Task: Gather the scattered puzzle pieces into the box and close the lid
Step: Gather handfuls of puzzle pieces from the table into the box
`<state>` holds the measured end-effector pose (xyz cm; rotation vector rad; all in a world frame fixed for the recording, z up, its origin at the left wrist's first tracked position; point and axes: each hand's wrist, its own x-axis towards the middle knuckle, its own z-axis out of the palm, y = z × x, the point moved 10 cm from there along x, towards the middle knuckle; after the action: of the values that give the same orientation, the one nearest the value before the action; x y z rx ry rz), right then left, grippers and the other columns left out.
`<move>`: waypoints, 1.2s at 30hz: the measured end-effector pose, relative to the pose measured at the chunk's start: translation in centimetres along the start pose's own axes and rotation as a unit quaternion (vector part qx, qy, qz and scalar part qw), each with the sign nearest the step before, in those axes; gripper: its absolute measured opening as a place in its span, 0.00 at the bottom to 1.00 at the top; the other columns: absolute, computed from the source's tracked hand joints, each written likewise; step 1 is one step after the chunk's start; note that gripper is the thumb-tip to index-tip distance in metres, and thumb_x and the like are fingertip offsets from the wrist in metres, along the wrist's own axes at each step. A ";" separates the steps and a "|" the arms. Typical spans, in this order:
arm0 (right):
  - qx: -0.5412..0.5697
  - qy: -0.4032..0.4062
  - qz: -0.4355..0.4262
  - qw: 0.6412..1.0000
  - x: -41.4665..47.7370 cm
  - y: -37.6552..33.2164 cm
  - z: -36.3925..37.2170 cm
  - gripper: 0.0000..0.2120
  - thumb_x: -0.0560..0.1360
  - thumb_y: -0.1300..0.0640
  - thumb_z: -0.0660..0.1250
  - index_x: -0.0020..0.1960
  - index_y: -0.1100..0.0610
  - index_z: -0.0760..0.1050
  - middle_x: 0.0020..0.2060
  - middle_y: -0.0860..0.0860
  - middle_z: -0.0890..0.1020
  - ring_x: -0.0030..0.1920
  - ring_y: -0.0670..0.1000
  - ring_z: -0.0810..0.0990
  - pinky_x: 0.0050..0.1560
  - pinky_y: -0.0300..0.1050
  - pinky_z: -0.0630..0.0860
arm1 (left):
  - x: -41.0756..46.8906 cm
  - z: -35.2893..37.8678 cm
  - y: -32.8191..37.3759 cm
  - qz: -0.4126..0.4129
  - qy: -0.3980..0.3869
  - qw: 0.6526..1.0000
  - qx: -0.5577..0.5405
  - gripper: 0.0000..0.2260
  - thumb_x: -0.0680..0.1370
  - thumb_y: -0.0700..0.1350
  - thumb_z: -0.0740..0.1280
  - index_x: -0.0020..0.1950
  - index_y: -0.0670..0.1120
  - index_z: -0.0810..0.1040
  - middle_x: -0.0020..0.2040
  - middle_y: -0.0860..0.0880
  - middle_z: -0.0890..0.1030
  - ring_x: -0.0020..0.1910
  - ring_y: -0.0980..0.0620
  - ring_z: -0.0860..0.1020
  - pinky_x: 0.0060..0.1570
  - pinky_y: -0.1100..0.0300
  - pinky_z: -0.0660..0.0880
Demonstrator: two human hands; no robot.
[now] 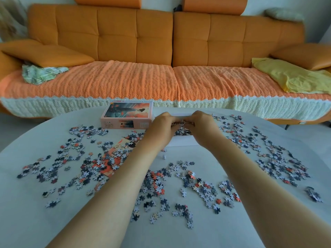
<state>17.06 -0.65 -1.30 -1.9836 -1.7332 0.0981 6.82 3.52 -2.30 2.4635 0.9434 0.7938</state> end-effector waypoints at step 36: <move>-0.080 -0.244 -0.074 0.964 -10.2 -7.4 7.9 0.25 0.81 0.50 0.58 0.76 0.51 0.60 0.76 0.48 0.60 0.75 0.53 0.60 0.74 0.52 0.59 | -16.4 -0.8 -3.3 -0.085 -0.260 0.935 0.227 0.45 0.72 0.74 0.55 0.80 0.53 0.42 0.79 0.56 0.42 0.78 0.48 0.40 0.75 0.45 0.39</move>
<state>5.49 -7.32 -7.91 -2.0545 -2.2540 0.4394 -5.38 -5.50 -9.49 2.7001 1.1973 -0.1684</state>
